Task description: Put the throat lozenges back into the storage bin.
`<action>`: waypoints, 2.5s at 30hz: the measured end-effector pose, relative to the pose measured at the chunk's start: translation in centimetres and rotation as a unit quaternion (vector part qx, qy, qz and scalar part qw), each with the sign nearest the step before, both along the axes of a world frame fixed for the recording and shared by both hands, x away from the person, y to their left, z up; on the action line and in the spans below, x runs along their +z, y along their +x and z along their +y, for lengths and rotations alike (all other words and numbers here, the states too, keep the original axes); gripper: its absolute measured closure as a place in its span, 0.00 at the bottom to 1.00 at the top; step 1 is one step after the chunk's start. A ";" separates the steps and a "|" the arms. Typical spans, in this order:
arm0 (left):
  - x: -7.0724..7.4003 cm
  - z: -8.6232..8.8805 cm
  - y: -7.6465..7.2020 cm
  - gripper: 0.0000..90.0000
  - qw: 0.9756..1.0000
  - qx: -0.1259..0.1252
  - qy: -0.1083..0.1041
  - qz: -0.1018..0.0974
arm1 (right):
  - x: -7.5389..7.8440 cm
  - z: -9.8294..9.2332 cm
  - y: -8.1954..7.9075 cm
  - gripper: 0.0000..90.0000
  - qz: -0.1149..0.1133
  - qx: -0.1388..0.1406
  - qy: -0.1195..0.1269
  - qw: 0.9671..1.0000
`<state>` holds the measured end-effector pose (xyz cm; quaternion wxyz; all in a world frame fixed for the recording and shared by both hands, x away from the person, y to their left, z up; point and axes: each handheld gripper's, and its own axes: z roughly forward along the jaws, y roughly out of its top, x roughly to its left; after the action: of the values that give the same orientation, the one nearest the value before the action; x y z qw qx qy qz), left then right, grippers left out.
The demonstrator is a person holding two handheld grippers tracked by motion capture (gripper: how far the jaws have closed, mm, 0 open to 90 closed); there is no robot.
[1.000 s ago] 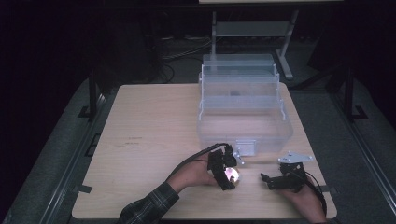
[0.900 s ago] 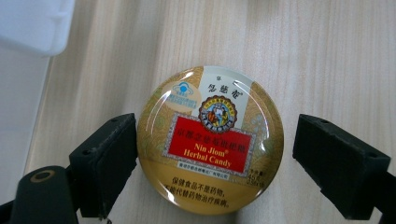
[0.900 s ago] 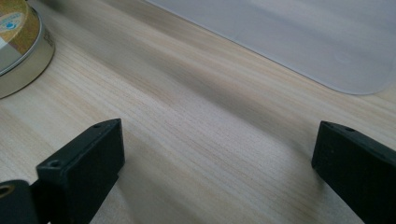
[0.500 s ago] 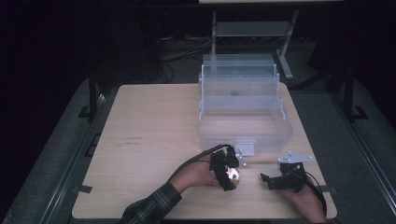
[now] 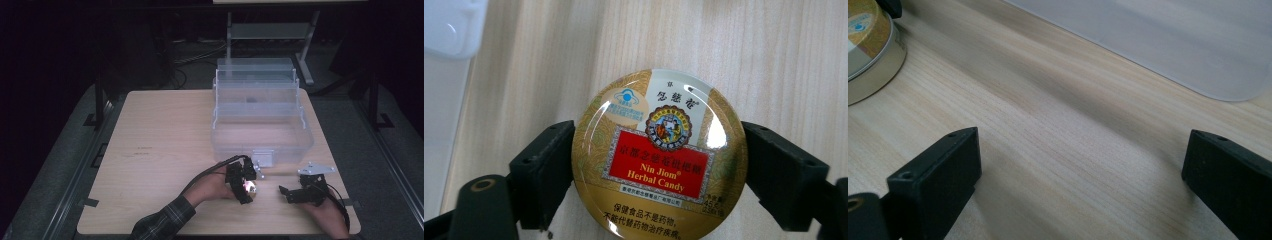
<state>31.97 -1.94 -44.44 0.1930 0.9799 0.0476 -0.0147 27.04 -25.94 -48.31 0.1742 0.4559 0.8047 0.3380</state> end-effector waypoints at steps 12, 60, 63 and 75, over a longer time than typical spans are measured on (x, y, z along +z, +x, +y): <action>0.1 0.0 0.0 0.22 1.000 0.005 0.003 -0.001 | 0.0 0.0 0.0 0.02 0.000 0.000 0.000 1.000; 4.7 0.8 0.0 0.22 1.000 0.006 -0.004 0.006 | 0.0 0.0 0.0 0.02 0.000 0.001 0.001 1.000; 5.0 0.8 0.0 0.22 1.000 0.005 -0.005 0.007 | 0.0 0.0 0.0 0.02 0.000 0.000 0.001 1.000; 6.6 0.8 0.2 0.22 1.000 0.004 -0.009 0.005 | 0.0 0.0 0.0 0.02 0.000 0.000 0.000 1.000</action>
<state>32.19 -1.13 -37.79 0.2019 0.9778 0.0524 -0.0189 27.03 -25.94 -48.29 0.1736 0.4559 0.8048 0.3381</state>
